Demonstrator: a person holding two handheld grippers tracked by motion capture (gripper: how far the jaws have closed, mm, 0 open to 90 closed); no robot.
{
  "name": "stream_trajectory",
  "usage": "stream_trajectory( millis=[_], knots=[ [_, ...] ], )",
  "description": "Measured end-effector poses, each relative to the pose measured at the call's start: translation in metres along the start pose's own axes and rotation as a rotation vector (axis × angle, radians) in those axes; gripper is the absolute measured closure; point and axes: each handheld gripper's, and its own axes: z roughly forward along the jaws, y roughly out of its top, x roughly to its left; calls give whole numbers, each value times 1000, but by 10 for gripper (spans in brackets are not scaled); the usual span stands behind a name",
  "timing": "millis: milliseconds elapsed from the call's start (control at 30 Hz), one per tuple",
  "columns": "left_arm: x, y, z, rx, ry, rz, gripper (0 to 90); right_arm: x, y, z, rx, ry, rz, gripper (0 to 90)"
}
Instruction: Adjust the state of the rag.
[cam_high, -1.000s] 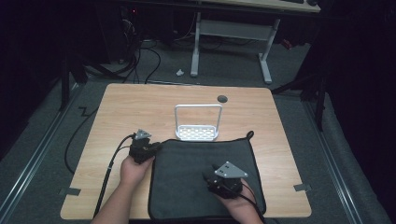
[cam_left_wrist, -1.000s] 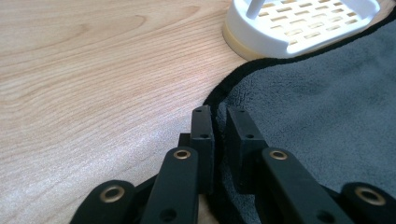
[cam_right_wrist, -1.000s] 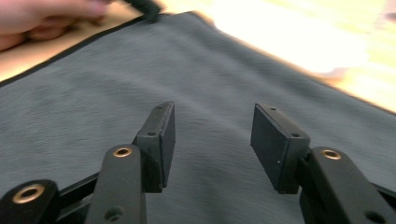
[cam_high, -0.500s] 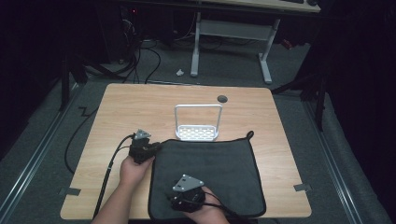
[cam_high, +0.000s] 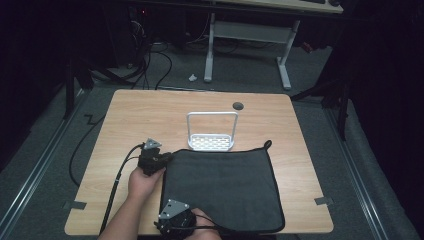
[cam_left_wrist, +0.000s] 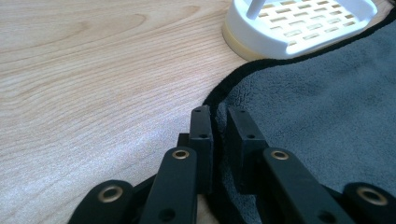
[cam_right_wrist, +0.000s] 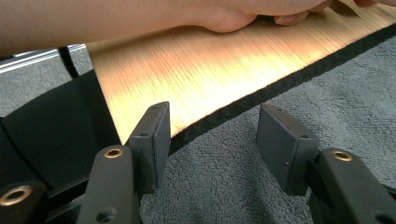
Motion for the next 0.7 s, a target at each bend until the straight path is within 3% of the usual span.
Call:
stream_trajectory(
  millis=[300, 467, 600, 700],
  knots=[
    [1, 0, 0, 0, -5, -6, 806, -3, -2, -8, -10, -67, -64, 812],
    [2, 0, -1, 2, -12, -18, 808, -6, 1, -24, -65, -90, -72, 828],
    [5, 1, -2, 4, -31, -49, 843, -10, 3, -34, -111, -102, -76, 830],
    [6, 1, -4, -15, -18, -75, 851, -12, 6, -40, -138, -110, -72, 831]
  ],
)
